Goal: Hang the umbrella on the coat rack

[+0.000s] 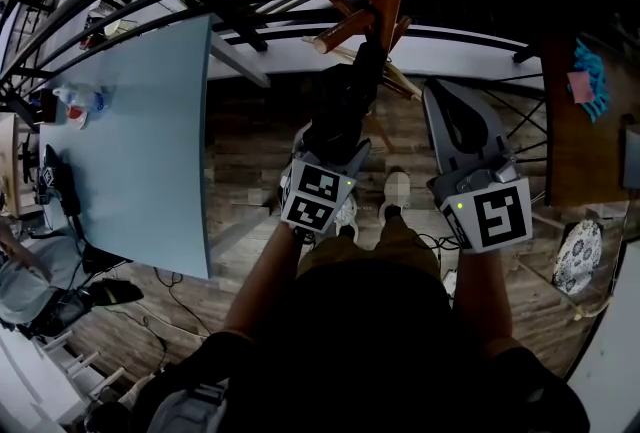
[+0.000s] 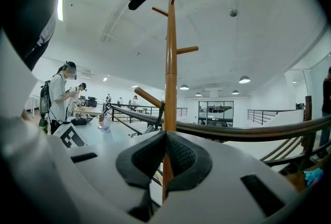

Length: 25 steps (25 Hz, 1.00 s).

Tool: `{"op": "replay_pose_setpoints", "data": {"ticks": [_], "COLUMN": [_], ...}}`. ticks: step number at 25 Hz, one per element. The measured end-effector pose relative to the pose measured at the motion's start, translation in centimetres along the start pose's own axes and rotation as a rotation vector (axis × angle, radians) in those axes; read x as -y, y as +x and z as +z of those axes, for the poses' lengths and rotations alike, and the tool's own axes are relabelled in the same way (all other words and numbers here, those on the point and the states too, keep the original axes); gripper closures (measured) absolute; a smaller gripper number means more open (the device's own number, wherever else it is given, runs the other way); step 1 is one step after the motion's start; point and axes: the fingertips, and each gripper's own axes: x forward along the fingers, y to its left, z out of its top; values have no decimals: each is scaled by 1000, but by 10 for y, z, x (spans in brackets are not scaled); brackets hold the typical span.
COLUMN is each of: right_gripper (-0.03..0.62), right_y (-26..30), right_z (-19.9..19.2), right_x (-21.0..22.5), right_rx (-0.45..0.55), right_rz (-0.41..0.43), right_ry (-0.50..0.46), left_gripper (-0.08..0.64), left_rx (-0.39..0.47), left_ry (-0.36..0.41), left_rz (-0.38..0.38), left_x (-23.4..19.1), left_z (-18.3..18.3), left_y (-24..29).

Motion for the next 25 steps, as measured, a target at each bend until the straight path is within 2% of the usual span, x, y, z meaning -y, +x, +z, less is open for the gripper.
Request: {"op": "replay_pose_setpoints", "data": {"ticks": [8,13,16,25], "right_gripper": [561,561,561,561], "right_y": [-1,2,2,1], "right_z": [1,1,-2,-1], "right_x": [-3,-4,-7,-8], "right_rx": [4,5,-1,-9], "right_rz": [0,6,10,18], "right_ry": [2,3,0,-13], "left_gripper": [233,230,230,230], "left_rx": [18,66,74,89], "left_ry": [12,42,65,73], "left_rz": [21,29,27,15], "left_x": [-2,-3,0,6], "left_z": [1,13,13,20], "left_y": [-4,-8,-7,-8]}}
